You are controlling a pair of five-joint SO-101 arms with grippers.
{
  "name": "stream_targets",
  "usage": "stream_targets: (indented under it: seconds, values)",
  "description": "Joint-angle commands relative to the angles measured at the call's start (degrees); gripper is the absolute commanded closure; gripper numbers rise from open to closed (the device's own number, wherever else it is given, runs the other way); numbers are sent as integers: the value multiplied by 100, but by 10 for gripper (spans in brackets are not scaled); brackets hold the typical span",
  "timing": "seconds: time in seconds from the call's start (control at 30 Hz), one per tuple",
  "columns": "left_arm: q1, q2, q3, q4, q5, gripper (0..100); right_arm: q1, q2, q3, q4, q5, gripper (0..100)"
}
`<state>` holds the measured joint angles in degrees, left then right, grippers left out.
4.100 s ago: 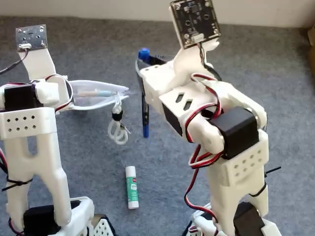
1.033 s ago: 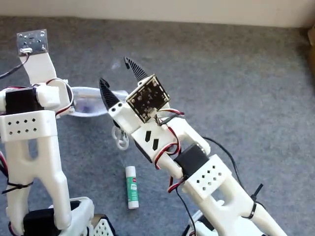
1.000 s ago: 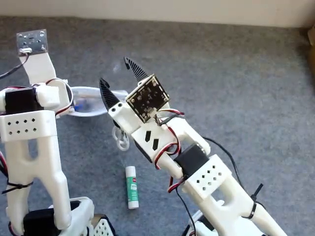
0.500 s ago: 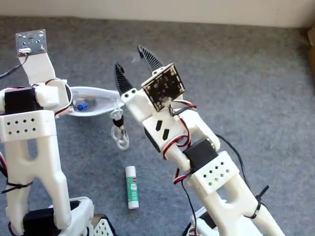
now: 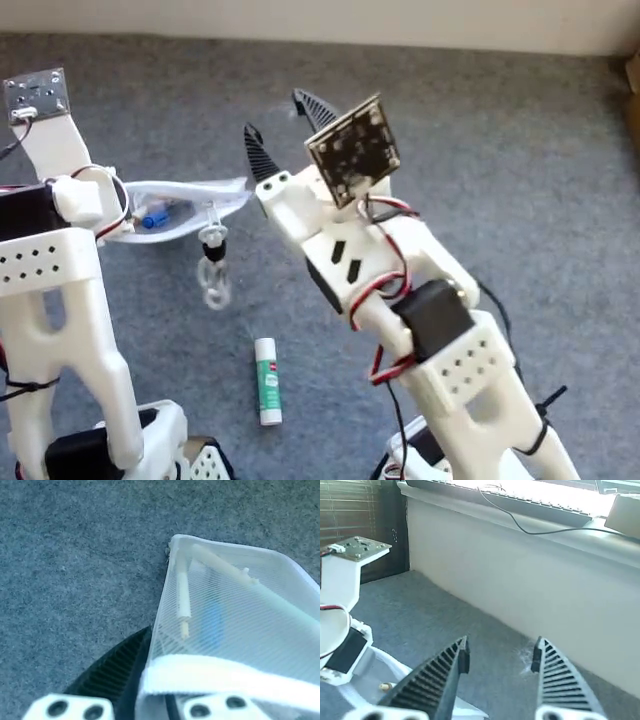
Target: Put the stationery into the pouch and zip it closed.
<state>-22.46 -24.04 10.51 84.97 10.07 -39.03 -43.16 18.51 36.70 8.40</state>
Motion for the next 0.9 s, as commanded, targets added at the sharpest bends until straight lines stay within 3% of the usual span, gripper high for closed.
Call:
stream_targets:
  seconds: [0.0, 0.5, 0.87]
  values:
    - [-127, -110, 57, -220, -26, 992, 48, -180, -813, 655, -79, 812]
    - [-127, -110, 57, -237, -18, 993, -189, -75, -2237, 2246, -70, 812]
    - [-136, -110, 57, -246, -18, 993, -171, 2105, -4954, 4347, -97, 812]
